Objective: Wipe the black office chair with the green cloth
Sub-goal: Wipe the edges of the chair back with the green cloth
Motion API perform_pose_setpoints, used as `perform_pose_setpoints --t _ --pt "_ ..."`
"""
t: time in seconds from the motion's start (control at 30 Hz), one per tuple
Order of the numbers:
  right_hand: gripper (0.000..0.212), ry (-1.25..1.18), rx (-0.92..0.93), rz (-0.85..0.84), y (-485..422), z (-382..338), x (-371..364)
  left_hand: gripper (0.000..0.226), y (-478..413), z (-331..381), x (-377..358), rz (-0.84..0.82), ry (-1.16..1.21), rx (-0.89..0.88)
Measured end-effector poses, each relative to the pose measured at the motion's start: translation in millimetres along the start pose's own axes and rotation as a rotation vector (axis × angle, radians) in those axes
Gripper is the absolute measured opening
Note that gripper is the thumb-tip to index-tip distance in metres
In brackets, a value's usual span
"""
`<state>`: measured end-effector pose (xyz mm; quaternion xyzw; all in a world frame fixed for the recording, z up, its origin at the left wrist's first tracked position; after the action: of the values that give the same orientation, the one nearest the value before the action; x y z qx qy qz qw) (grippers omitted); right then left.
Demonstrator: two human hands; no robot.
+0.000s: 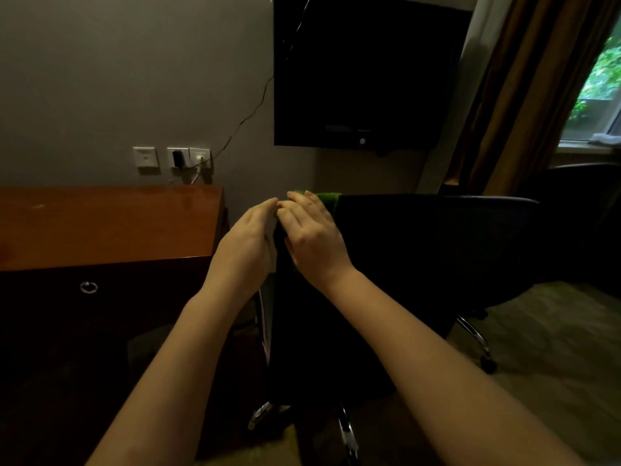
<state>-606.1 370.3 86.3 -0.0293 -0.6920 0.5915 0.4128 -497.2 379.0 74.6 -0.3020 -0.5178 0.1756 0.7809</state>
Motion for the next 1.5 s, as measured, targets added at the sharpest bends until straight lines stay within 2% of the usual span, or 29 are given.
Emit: perform_pose_setpoints --t 0.17,0.23,0.37,0.5,0.63,0.83,1.07,1.2,1.5 --pt "0.023 -0.089 0.115 -0.123 -0.9 2.0 1.4 0.045 -8.2 4.1 6.7 0.019 -0.023 0.042" --pt "0.027 -0.104 0.102 -0.096 -0.3 13.7 17.6 0.044 -12.4 13.2 8.4 0.016 -0.032 0.027" --pt "0.042 -0.169 -0.141 0.005 11.0 54.7 63.5 0.040 -22.4 47.6 6.2 -0.005 -0.042 -0.017" --pt "0.049 -0.132 -0.219 -0.057 32.7 86.1 96.9 0.043 -31.6 100.4 -12.1 -0.068 -0.093 -0.115" --pt "0.054 -0.128 -0.357 -0.037 54.2 125.6 127.4 0.052 -40.1 140.2 -39.7 -0.096 -0.224 -0.196" --pt "0.053 -0.143 -0.504 0.010 78.9 169.6 155.4 0.051 -44.3 159.0 -59.4 -0.053 -0.300 -0.166" --pt "0.044 -0.088 -0.595 -0.148 77.6 176.6 161.0 0.034 -39.3 147.0 -44.9 0.054 -0.306 -0.114" --pt "0.034 -0.016 -0.635 -0.115 78.1 156.3 163.7 0.030 -35.3 147.7 -35.4 -0.001 -0.309 -0.080" --pt "0.036 0.040 -0.655 -0.106 79.1 92.3 169.5 0.030 -11.9 125.0 0.5 -0.112 -0.256 -0.040"
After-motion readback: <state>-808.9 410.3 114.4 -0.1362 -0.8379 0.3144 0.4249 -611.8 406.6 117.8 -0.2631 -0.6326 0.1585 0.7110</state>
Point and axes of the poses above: each hand's wrist, its own y-axis away from the middle knuckle, its own x-axis out of the back of the hand, z = x × y, the point moved 6 cm from there along -y, towards the middle knuckle, and after that the axes turned 15 degrees about -y, right-handed, at the moved point
